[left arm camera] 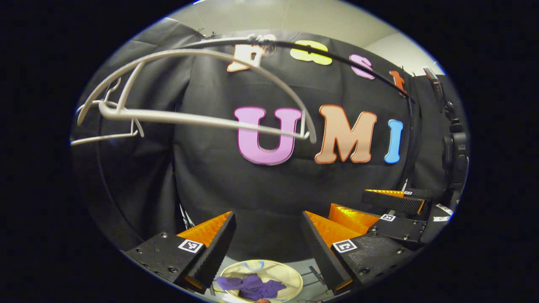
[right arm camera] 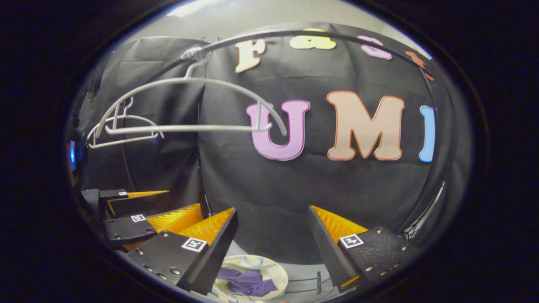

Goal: Grasp the clothes on the hanger with both hands and then place them into the laundry hamper below.

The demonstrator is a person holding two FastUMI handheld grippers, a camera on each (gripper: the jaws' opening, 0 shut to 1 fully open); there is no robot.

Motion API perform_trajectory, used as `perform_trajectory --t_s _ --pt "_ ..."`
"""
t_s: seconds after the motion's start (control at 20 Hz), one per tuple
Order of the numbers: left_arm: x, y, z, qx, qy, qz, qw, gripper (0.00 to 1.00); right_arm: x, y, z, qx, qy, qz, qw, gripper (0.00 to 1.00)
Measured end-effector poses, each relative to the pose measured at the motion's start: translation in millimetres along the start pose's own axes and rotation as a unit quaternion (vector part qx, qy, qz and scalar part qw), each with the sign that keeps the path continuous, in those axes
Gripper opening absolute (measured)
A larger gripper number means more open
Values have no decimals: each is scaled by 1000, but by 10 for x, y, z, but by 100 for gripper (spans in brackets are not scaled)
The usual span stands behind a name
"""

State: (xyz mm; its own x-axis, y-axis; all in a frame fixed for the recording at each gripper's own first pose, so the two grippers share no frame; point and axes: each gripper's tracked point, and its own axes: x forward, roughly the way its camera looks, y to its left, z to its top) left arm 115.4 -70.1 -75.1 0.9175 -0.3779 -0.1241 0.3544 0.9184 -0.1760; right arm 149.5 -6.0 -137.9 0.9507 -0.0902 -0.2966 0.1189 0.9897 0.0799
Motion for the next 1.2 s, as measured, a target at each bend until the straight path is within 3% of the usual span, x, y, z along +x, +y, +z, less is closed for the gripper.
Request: perform_trajectory --t_s 0.05,0.1,0.15,0.65,1.1,1.2 --pt "-13 -23 129 -2 -14 -1 1000 96 -36 -8 137 3 -14 0 1000 99" --pt "-33 -38 258 -4 -29 -4 1000 93 -157 29 242 7 -26 1 1000 94" --pt "-57 -57 400 -5 -44 -5 999 92 -203 25 361 9 -37 2 999 99" --pt "-323 -184 1293 19 -131 -17 991 92 -627 -244 1195 29 -113 -22 993 98" --pt "-414 -362 1228 33 -123 -53 990 95 -913 -568 1282 15 -124 -72 990 98" --pt "-450 -486 1184 34 -117 -70 990 92 -993 -673 1277 13 -124 -87 988 98"
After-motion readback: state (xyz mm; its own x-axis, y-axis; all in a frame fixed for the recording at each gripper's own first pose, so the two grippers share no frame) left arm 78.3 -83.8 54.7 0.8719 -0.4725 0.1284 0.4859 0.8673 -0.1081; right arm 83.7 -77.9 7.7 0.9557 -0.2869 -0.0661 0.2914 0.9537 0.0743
